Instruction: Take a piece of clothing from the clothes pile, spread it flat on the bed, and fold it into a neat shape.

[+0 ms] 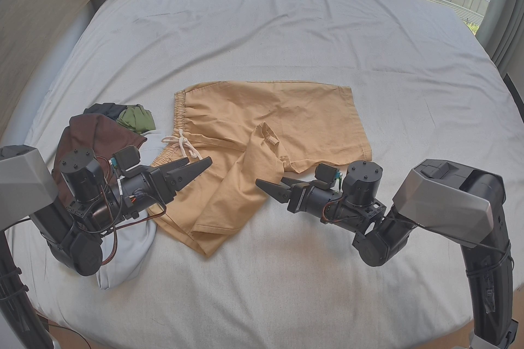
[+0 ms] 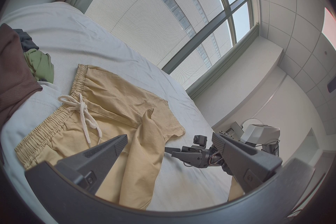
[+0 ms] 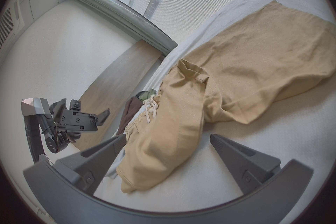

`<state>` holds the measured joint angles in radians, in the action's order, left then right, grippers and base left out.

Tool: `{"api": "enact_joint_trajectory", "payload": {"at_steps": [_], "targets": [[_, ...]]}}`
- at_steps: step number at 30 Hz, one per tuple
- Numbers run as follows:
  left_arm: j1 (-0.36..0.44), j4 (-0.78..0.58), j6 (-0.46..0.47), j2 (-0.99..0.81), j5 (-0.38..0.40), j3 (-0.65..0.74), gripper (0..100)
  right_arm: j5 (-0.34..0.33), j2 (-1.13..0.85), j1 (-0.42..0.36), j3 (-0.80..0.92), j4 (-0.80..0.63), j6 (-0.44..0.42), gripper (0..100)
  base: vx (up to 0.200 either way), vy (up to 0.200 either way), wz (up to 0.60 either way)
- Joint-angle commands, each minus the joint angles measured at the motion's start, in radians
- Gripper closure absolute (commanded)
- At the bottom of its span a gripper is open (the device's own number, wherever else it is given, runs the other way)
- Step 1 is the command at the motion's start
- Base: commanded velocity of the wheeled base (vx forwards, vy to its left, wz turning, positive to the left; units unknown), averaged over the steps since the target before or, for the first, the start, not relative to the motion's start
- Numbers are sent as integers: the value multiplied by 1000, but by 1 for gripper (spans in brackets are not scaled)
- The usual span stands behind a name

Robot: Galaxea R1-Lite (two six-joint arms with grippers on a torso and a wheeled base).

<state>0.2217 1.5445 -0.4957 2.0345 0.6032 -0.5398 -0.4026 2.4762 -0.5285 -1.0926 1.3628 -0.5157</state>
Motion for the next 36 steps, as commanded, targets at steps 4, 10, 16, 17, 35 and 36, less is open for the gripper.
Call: {"api": "enact_joint_trajectory", "payload": {"at_steps": [4, 10, 16, 17, 35, 36], "targets": [[1, 0, 0, -2, 0, 0, 0, 2, 79, -31, -61, 90, -46, 0, 0, 0, 0], [1, 0, -1, -2, 0, 0, 0, -1, 84, -47, -47, 148, -78, 0, 0, 0, 0], [1, 0, 0, 1, 0, 1, 0, -9, 38, -44, 5, 154, -98, 0, 0, 0, 0], [1, 0, 0, 3, 0, 1, 0, -9, 33, -44, 10, 156, -101, 0, 0, 0, 0], [4, 0, 0, 1, 0, 1, 0, -125, -115, -67, 160, 177, -167, 0, 0, 0, 0], [4, 0, -1, 1, 0, 1, 0, -130, -120, -68, 161, 177, -176, 0, 0, 0, 0]]}}
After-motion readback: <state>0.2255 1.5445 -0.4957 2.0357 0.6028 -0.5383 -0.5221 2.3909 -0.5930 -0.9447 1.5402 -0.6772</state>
